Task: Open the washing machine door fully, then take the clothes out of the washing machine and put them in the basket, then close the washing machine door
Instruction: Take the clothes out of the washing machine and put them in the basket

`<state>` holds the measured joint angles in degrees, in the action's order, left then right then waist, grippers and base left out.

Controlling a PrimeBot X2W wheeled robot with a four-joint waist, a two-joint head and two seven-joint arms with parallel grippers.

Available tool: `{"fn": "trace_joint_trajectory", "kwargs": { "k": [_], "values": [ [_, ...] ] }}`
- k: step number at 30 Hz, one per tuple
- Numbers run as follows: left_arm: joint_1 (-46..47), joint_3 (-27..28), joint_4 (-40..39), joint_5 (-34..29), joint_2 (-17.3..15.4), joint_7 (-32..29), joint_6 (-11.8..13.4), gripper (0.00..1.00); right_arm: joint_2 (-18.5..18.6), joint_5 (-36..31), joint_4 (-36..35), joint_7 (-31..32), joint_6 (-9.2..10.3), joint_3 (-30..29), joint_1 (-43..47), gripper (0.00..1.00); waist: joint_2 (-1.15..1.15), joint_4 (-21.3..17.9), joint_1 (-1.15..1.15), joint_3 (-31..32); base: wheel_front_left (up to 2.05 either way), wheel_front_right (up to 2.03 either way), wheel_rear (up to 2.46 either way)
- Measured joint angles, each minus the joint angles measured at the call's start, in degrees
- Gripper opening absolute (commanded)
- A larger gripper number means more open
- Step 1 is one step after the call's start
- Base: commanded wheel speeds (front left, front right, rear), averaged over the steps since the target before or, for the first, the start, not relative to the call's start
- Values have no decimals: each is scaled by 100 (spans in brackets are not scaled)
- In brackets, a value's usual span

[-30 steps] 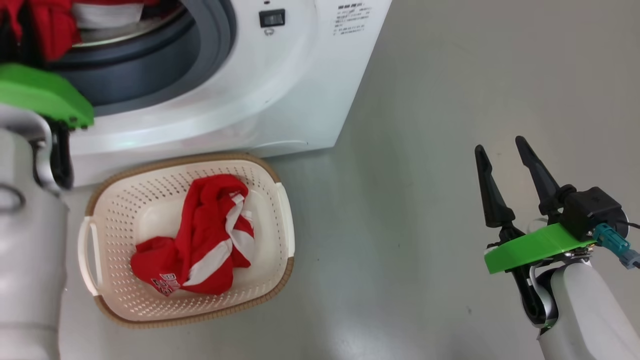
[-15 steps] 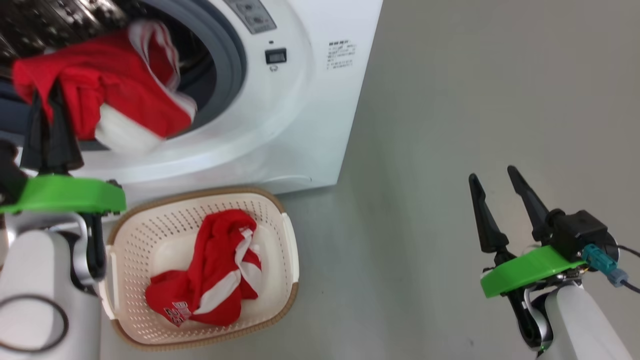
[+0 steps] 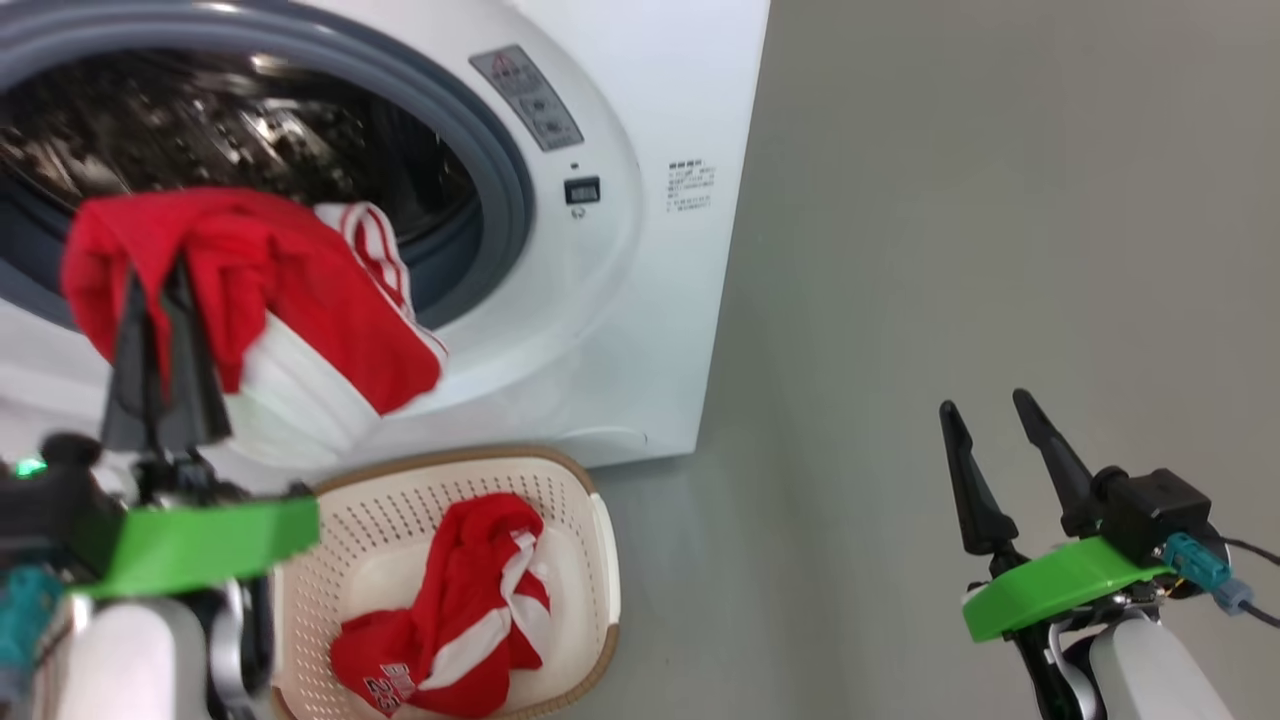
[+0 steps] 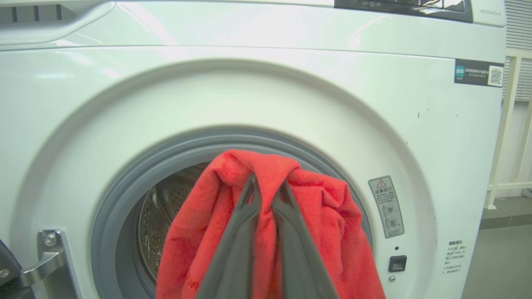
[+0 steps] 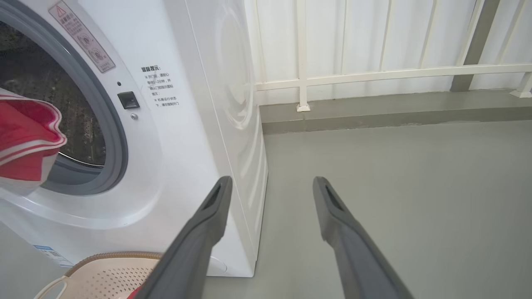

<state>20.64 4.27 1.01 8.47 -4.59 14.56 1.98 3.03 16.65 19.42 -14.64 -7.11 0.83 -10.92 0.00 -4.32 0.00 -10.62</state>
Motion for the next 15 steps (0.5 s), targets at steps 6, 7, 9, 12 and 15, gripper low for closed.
{"fn": "trace_joint_trajectory", "kwargs": {
  "k": [6, 7, 9, 12, 15],
  "values": [
    [-669, -227, -452, -33, 115, 15, -7, 0, -4, -1, 16, 0, 0, 16, 164, 100, 0, 80, 0, 282, 0, 0, 0],
    [-780, -261, -453, -26, 143, 15, -7, 0, -5, -4, 16, 0, 0, 19, 172, 100, 0, 96, 0, 308, 0, 0, 0],
    [-1000, -339, -441, 55, 179, 15, -7, 0, -7, -9, 15, 0, 0, 23, 185, 100, 0, 126, 0, 338, 0, 0, 0],
    [-1242, -441, -354, 244, 185, 15, -7, 0, -7, -18, 22, 1, 0, 40, 261, 100, 0, 137, 0, 317, 0, 0, 0],
    [-1333, -567, -108, 404, 189, 15, 1, 0, 0, -25, 14, 1, 0, 41, 270, 100, 0, 140, 0, 241, 0, 0, 0]
  ]
}}
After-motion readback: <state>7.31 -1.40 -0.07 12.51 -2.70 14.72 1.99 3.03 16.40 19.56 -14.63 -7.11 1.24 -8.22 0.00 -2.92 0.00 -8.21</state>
